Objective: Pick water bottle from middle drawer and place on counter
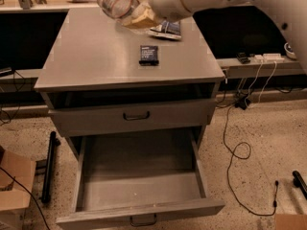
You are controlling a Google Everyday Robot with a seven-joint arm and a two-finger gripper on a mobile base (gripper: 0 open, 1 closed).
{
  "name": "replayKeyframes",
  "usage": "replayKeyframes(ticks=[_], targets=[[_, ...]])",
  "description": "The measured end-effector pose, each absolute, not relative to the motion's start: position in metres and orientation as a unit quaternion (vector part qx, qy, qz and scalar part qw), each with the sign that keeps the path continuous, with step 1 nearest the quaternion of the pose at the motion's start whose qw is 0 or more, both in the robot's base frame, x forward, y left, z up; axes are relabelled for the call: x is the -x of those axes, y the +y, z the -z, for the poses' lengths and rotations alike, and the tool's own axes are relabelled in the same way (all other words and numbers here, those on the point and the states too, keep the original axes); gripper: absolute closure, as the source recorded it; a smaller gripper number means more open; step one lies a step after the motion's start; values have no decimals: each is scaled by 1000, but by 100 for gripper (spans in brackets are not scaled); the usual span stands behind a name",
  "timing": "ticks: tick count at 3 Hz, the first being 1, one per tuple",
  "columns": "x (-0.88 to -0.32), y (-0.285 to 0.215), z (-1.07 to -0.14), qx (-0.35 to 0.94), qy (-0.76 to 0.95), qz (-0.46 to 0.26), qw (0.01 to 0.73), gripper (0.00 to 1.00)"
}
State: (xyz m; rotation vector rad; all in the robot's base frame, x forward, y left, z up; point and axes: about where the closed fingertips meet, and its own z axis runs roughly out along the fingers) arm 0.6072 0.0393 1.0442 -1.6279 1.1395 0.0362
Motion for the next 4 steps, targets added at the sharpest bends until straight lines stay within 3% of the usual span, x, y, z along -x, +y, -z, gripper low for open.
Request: replayKeyframes(ticks=[1,2,4], targets=[[-627,102,-1066,698,475,-84,529,100],[-627,101,-1060,699,479,-76,525,100],[-683,135,-999,748,446,-86,484,100]])
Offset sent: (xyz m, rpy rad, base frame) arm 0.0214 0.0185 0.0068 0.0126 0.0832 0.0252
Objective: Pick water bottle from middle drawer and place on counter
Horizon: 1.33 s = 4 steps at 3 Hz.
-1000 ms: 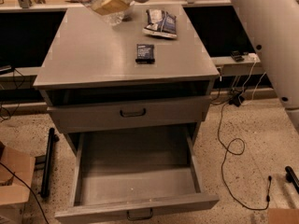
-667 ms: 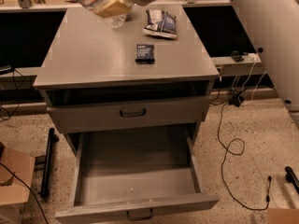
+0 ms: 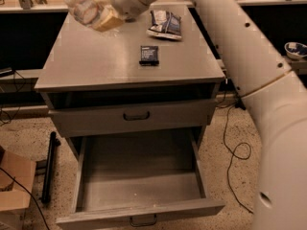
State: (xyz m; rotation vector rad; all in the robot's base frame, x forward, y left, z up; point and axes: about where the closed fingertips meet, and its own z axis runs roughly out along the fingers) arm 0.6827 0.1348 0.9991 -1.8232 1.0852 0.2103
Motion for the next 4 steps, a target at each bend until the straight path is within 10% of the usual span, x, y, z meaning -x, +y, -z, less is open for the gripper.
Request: replayKeyframes(ticks=[4], targets=[[-801,142,-873,788,496,-7,365,100]])
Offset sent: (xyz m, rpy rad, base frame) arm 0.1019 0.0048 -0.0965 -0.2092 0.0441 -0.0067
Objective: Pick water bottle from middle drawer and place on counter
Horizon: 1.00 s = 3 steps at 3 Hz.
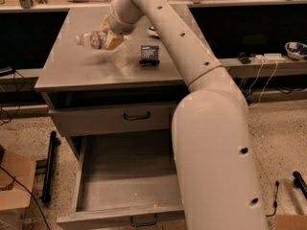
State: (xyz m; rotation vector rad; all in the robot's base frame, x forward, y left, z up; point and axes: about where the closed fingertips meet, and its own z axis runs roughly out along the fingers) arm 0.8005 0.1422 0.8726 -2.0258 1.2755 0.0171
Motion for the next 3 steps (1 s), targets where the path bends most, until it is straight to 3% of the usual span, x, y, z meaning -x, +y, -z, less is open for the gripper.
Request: replayKeyframes(ticks=[1,2,3], targets=[[-815,141,-851,795,504,7,337,100],[-824,143,-842,790,515,5,333,84],[-825,143,-843,789,515,5,334,61]])
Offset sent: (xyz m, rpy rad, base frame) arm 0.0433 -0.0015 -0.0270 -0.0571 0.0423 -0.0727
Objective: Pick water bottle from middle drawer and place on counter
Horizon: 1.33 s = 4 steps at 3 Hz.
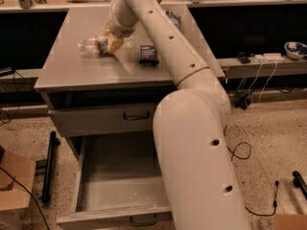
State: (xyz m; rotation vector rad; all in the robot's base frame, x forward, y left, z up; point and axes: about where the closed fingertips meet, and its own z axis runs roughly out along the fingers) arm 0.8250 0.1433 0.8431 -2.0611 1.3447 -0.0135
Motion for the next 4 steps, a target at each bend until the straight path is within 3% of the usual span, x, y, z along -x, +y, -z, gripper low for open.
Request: replayKeyframes(ticks=[2,3,4], targets=[[-825,143,-843,790,515,5,334,15],[-825,143,-843,790,515,5,334,0],[-825,143,-843,790,515,5,334,0]])
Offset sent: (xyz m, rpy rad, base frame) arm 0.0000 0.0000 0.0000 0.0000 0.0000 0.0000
